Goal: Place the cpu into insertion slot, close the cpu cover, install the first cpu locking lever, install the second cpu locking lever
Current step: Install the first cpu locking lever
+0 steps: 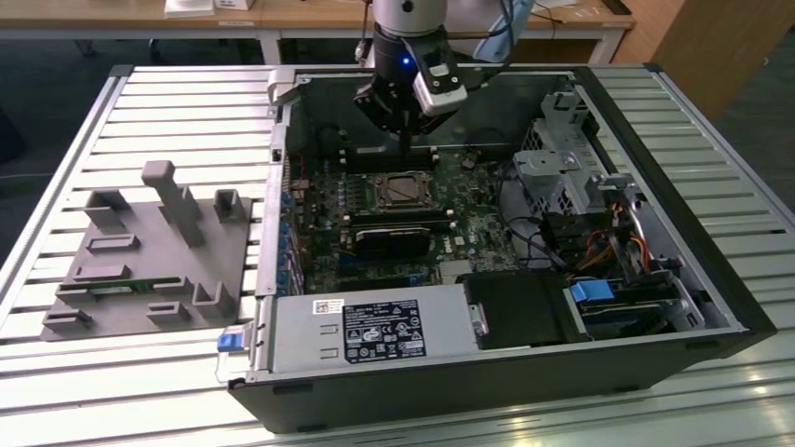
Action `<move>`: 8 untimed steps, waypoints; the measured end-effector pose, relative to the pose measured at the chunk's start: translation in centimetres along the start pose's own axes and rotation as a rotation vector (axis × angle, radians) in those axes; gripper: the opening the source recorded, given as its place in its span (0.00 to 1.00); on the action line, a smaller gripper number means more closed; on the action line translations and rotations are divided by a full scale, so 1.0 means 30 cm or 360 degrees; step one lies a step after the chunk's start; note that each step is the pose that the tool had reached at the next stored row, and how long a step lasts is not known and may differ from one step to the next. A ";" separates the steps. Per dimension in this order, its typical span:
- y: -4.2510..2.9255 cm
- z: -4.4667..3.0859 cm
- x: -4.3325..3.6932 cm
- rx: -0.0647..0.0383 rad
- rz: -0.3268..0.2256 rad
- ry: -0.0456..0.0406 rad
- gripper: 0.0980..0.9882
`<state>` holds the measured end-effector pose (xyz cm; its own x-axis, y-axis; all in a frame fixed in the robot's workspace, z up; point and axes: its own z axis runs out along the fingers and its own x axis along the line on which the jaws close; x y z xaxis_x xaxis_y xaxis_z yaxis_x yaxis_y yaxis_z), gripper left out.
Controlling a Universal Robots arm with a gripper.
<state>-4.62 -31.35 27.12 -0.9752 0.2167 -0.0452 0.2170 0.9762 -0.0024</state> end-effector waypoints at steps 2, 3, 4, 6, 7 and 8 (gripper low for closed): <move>-0.010 0.004 -0.002 0.0000 0.0000 0.0000 0.00; -0.014 0.006 -0.003 0.0000 0.0000 0.0000 0.00; -0.017 0.009 -0.003 0.0000 0.0000 0.0000 0.00; -0.019 0.014 -0.003 -0.0002 -0.0001 0.0000 0.00; -0.019 0.015 -0.003 -0.0004 -0.0001 0.0001 0.00; -0.019 0.015 -0.003 -0.0005 -0.0001 0.0001 0.00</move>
<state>-4.62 -31.92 26.69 -0.9753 0.2162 -0.0447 0.2164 0.9763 0.0006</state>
